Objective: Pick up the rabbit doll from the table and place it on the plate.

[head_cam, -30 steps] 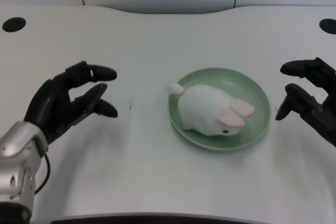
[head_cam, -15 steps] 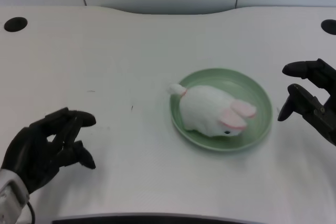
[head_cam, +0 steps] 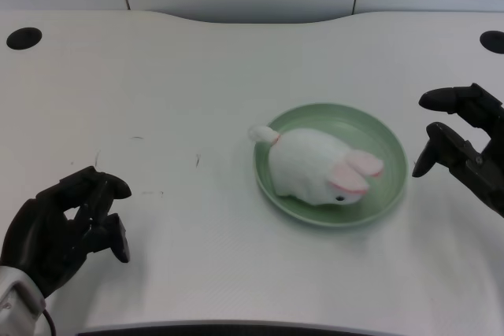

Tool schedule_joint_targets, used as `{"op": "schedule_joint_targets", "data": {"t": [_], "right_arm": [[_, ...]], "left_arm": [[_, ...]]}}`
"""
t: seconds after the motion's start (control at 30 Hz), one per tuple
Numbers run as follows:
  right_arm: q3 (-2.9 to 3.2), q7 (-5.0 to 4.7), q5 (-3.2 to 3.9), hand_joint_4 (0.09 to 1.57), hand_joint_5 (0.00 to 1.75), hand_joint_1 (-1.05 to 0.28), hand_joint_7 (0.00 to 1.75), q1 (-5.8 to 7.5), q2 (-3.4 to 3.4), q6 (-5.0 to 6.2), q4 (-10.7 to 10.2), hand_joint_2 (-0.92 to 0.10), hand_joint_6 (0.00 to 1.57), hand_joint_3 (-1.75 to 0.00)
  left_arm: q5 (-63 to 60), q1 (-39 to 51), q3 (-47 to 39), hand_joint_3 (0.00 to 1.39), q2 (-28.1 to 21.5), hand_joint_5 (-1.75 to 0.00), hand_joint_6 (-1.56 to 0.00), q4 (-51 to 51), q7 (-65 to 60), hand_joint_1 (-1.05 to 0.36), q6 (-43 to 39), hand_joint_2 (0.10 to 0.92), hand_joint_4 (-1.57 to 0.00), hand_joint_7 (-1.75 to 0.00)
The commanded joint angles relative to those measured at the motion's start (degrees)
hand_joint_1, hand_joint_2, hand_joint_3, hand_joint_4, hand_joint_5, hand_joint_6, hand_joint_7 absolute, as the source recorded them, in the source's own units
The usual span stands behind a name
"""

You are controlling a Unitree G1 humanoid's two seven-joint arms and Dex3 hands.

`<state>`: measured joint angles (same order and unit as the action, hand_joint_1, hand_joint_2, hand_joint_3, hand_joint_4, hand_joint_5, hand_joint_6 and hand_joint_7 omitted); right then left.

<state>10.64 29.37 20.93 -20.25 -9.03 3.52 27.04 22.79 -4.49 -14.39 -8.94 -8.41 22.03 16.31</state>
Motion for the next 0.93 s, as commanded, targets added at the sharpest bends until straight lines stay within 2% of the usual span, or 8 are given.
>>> {"op": "schedule_joint_targets", "data": {"t": [0.03, 0.17, 0.37, 0.5, 0.6, 0.67, 0.73, 0.93], "right_arm": [[0.71, -0.12, -0.26, 0.68, 1.60, -0.38, 1.25, -0.50, -0.21, 0.85, 1.8, -0.92, 0.56, -0.24], [0.41, 0.08, -0.80, 0.68, 1.61, -0.39, 1.25, -0.59, -0.65, 1.66, 1.9, -0.92, 0.56, -0.25], [0.56, 0.15, -1.09, 0.67, 1.62, -0.39, 1.24, -0.63, -0.56, 1.74, 1.9, -0.92, 0.56, -0.26], [1.39, 1.64, -0.44, 0.66, 1.61, -0.39, 1.24, -1.88, -1.01, 2.35, 4.7, -0.92, 0.57, -0.26], [1.45, 1.31, -0.93, 0.66, 1.60, -0.40, 1.23, -1.97, -0.90, 2.70, 4.8, -0.92, 0.56, -0.26], [1.20, 0.91, -1.83, 0.68, 1.61, -0.40, 1.22, -2.05, -1.00, 3.44, 5.0, -0.92, 0.56, -0.27], [1.16, 0.79, -2.31, 0.68, 1.61, -0.40, 1.22, -2.11, -0.99, 3.85, 5.2, -0.92, 0.57, -0.27], [1.26, 0.85, -2.45, 0.68, 1.61, -0.40, 1.21, -2.18, -0.93, 4.04, 5.3, -0.92, 0.57, -0.28]], "left_arm": [[0.0, 0.5, -0.5, 0.47, -0.7, -1.70, -0.85, -1.3, 0.5, -0.55, -1.3, 0.921, -1.08, -1.56], [-0.1, -0.8, -0.3, 0.50, -0.8, -1.74, -0.85, -2.7, 0.5, -0.56, -2.2, 0.907, -1.09, -1.60], [0.0, -1.0, -0.2, 0.51, -0.8, -1.75, -0.86, -3.2, 0.5, -0.56, -2.6, 0.896, -1.09, -1.61], [-0.8, -0.8, 0.4, 0.47, -0.1, -1.75, -0.85, -2.0, -1.5, -0.57, -2.2, 0.917, -1.07, -1.62], [-0.6, -0.7, 0.4, 0.47, -0.1, -1.75, -0.85, -1.8, -1.2, -0.56, -2.4, 0.920, -1.08, -1.63], [-0.5, -0.5, 0.4, 0.47, 0.0, -1.75, -0.85, -1.6, -1.3, -0.56, -2.3, 0.917, -1.09, -1.64], [-0.4, -0.5, 0.3, 0.46, 0.0, -1.75, -0.85, -1.5, -1.3, -0.56, -2.2, 0.917, -1.08, -1.64], [-0.4, -0.5, 0.3, 0.45, 0.0, -1.75, -0.84, -1.5, -1.3, -0.56, -2.2, 0.921, -1.08, -1.65]]}}
